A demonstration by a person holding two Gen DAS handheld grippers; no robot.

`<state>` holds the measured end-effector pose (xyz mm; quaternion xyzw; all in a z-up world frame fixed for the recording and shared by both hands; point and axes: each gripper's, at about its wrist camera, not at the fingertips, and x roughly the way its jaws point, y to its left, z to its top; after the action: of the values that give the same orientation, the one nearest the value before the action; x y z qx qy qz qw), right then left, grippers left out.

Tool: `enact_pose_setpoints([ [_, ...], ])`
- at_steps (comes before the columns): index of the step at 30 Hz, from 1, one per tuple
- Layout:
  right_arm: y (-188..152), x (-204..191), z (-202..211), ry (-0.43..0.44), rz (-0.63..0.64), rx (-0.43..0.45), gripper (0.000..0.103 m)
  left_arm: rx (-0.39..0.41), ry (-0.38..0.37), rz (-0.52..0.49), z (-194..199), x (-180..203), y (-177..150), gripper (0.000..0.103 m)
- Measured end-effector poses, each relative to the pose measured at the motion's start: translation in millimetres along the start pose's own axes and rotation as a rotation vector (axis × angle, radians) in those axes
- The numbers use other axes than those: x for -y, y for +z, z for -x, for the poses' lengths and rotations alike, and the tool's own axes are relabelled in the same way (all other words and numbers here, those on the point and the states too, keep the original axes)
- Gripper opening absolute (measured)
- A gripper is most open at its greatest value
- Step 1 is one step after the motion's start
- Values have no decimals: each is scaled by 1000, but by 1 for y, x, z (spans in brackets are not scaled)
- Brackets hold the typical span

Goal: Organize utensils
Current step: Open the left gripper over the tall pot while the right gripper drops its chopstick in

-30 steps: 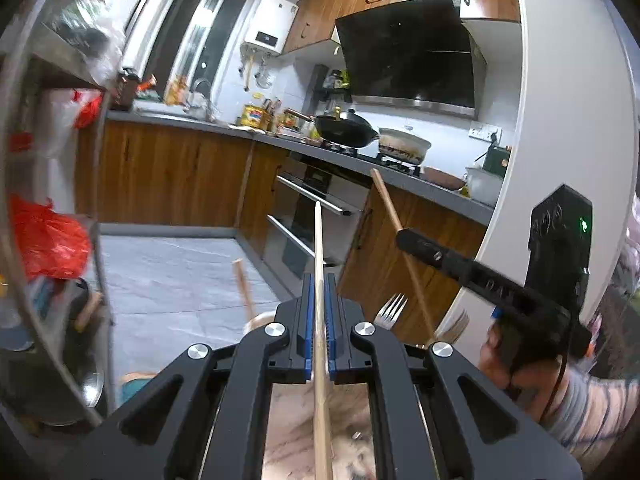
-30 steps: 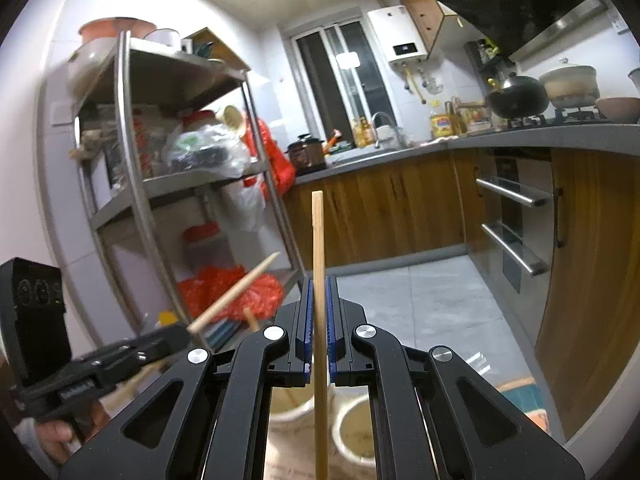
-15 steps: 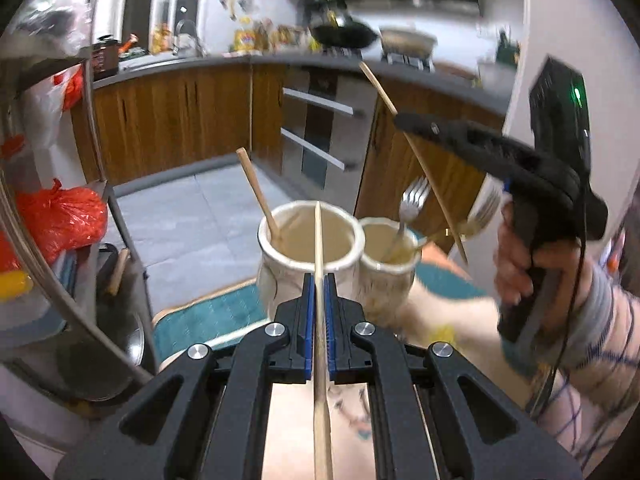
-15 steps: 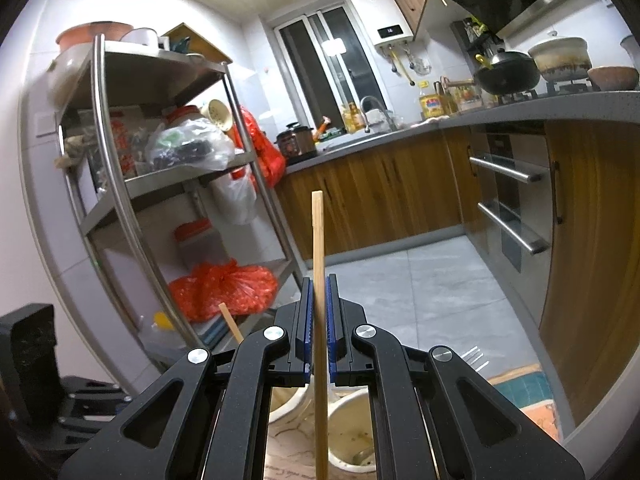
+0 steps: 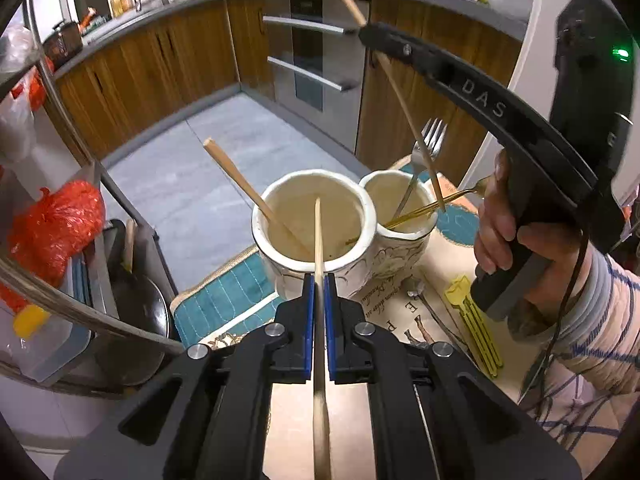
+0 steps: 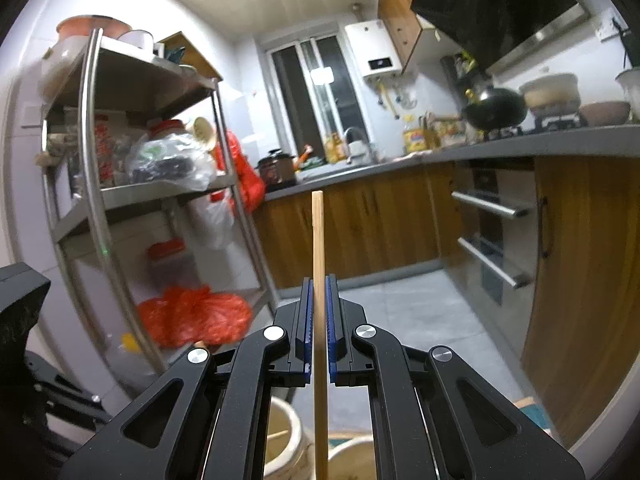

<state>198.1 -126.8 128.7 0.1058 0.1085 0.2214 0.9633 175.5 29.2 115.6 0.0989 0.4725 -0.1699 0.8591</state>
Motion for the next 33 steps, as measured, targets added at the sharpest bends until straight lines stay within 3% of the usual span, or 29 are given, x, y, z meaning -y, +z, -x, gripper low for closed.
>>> enact_pose_setpoints([
  [7, -10, 1, -12, -57, 36, 4, 7, 41, -52, 54, -4, -3, 23, 7],
  [11, -16, 2, -16, -63, 49, -7, 7, 86, -79, 98, -4, -7, 32, 23],
  [16, -25, 4, -19, -56, 45, -22, 7, 116, -89, 129, -1, -11, 35, 25],
  [25, -40, 8, -17, -41, 43, -81, 7, 179, -106, 164, 20, -23, 24, 29],
  [27, -43, 9, -12, -30, 48, -101, 7, 225, -96, 168, 30, -23, 16, 35],
  [33, -53, 14, 3, -7, 48, -149, 7, 306, -47, 160, 45, -19, -1, 39],
])
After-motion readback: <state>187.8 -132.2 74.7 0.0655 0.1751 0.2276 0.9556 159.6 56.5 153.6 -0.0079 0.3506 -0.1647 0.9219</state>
